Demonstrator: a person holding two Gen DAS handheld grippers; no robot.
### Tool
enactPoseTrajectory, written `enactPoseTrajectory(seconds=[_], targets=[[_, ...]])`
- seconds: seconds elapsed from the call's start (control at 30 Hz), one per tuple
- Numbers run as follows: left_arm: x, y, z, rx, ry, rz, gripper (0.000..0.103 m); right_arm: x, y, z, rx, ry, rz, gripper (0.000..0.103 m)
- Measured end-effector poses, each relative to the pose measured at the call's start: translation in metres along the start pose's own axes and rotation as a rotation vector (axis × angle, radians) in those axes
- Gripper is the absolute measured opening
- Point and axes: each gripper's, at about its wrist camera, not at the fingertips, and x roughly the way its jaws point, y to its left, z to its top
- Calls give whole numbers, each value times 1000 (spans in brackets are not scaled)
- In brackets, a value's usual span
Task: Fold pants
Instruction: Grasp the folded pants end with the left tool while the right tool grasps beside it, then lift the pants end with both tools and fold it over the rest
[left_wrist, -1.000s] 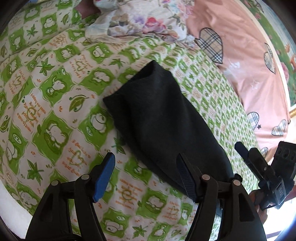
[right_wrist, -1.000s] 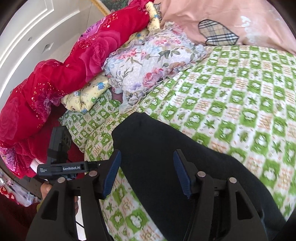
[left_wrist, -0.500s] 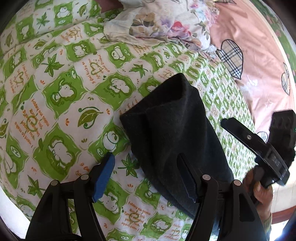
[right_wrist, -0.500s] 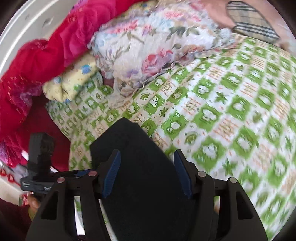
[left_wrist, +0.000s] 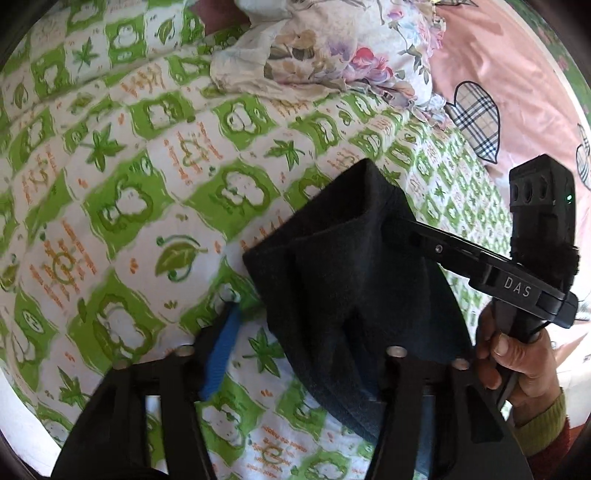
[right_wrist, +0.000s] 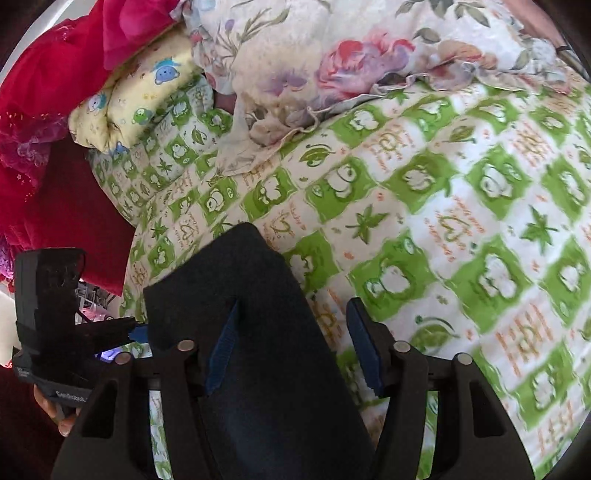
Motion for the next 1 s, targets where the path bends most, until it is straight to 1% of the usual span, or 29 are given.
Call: enactPoseTrajectory(seconds=[0.03, 0.07, 0.13, 0.2, 0.3, 0.4, 0.5, 0.57, 0.63, 0.77, 0.83, 0.9, 1.0], targets=[[1, -1, 0, 12, -3, -5, 42, 0, 3, 0, -6, -11, 11, 37], [1, -3, 1, 23, 3, -23, 30, 0, 5, -1, -9, -15, 12, 34], [-3, -6, 1, 28, 1, -34, 24, -3, 11, -2, -18, -22, 0, 26], [-11, -11, 1, 37, -11, -54, 19, -12, 13, -4, -12, -42, 7, 21], [-29, -25, -2, 75, -53, -82, 18, -31, 17, -8, -7, -90, 26, 20], [-51, -43, -8, 117, -78, -115, 17, -64, 20, -17, 5, -163, 61, 19], [-68, -61, -14, 154, -96, -148, 16, -95, 22, -30, 6, -224, 70, 19], [-80, -78, -20, 196, -107, -180, 16, -120, 23, -44, 7, -275, 67, 19], [-91, -101, -30, 262, -119, -221, 16, -137, 24, -57, 7, -320, 67, 19], [-106, -138, -51, 370, -140, -271, 16, -178, 19, -90, 29, -437, 84, 18], [-111, -157, -63, 417, -141, -292, 16, -196, 16, -107, 41, -477, 84, 18], [-115, -167, -75, 451, -142, -303, 16, -212, 14, -123, 53, -510, 78, 18], [-116, -190, -93, 507, -129, -326, 16, -230, 15, -145, 69, -552, 67, 18]])
